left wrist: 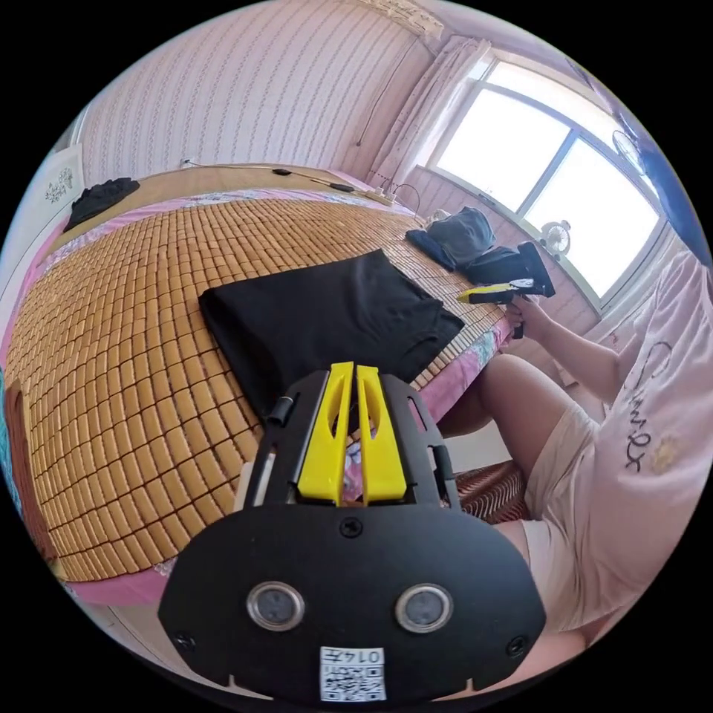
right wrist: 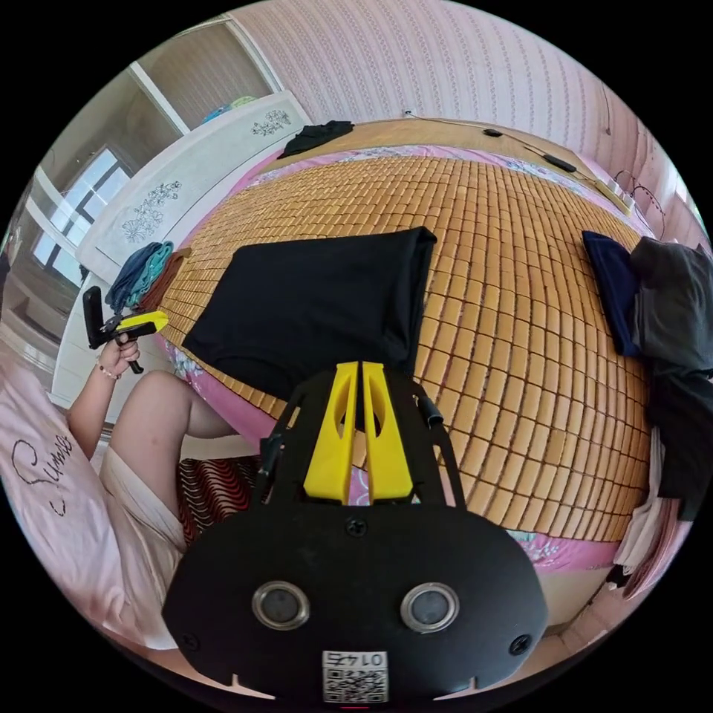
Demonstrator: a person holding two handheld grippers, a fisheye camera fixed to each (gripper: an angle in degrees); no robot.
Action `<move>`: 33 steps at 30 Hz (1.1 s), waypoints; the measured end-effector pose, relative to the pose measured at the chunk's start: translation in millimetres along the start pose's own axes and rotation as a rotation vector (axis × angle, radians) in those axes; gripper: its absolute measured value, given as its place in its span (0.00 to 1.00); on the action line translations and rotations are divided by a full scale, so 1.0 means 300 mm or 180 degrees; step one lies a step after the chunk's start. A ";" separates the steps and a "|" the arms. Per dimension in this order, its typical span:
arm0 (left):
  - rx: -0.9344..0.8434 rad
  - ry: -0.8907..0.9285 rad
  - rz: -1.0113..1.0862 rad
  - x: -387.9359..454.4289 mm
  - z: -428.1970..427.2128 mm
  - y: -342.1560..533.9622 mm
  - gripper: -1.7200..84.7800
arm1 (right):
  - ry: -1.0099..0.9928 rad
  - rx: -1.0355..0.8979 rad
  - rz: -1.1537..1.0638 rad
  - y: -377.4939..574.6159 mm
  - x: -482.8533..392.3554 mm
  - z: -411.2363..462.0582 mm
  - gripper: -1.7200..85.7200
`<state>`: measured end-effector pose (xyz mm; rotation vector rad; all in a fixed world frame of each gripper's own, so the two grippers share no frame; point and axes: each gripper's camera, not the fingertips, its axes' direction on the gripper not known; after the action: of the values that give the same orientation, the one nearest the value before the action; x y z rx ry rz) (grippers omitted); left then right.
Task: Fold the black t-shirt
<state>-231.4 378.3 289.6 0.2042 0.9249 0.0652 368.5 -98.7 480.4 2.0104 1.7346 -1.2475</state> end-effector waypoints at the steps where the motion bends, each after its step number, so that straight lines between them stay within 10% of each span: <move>1: 0.0003 0.0093 -0.0054 0.025 0.055 -0.028 0.01 | -0.0044 -0.0039 -0.0043 -0.012 -0.026 0.023 0.02; 19: -0.0520 -0.0197 0.0803 0.352 0.564 0.066 0.01 | 0.1021 -0.1522 -0.1178 -0.618 -0.517 0.823 0.01; 33: -0.0529 -0.0022 0.0905 0.390 0.634 0.171 0.01 | 0.1035 -0.2027 -0.1232 -0.815 -0.485 0.895 0.01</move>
<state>-7.6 417.3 319.2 0.1802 0.8739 0.4024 36.2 -304.1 502.4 1.5951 2.3652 -0.3423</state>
